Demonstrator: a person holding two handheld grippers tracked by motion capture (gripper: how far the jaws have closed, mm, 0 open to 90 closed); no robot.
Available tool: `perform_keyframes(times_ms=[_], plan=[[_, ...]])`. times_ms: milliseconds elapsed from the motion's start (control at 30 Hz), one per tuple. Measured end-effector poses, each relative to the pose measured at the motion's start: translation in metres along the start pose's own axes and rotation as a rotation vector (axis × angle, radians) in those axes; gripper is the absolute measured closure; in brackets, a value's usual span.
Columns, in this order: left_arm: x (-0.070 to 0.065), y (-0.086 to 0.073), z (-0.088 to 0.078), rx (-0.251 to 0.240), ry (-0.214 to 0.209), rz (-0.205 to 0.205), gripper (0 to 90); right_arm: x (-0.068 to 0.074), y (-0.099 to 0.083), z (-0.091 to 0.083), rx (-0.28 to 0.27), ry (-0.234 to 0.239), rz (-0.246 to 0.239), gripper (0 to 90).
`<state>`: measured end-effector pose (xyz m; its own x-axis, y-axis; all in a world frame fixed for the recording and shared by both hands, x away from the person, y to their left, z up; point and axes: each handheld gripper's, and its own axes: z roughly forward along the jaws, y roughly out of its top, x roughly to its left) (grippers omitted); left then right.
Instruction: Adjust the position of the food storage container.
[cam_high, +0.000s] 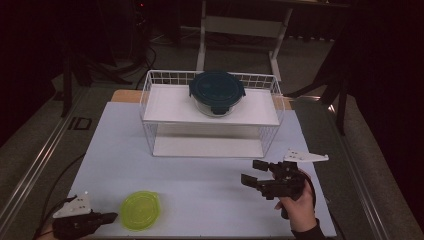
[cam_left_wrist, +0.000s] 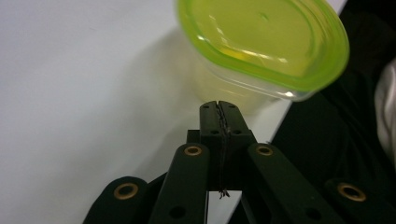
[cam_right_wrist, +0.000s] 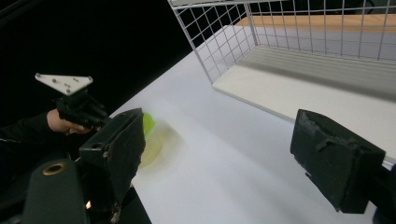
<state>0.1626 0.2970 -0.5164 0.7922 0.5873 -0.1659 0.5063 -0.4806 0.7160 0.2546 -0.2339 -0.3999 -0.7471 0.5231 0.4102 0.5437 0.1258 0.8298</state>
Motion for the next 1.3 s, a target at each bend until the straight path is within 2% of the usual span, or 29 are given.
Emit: perform_keyframes(times_ms=[200, 467, 767, 1033, 1300], plan=[[-0.003, -0.001, 0.016, 0.029, -0.036, -0.008, 88.9, 0.000, 0.001, -0.002, -0.005, 0.002, 0.001, 17.3], [-0.004, 0.001, 0.025, 0.019, -0.040, -0.020, 88.9, -0.001, 0.000, -0.002, -0.006, 0.003, 0.008, 17.4], [-0.003, 0.012, 0.034, 0.024, -0.052, -0.027, 88.9, -0.003, 0.000, -0.005, -0.014, 0.001, 0.010, 17.4], [-0.008, 0.029, 0.050, 0.057, -0.090, 0.010, 88.9, -0.004, -0.003, -0.007, -0.015, -0.003, 0.016, 17.4], [-0.008, 0.045, 0.062, 0.053, -0.102, 0.025, 88.9, -0.007, -0.004, -0.010, -0.020, -0.007, 0.024, 17.4]])
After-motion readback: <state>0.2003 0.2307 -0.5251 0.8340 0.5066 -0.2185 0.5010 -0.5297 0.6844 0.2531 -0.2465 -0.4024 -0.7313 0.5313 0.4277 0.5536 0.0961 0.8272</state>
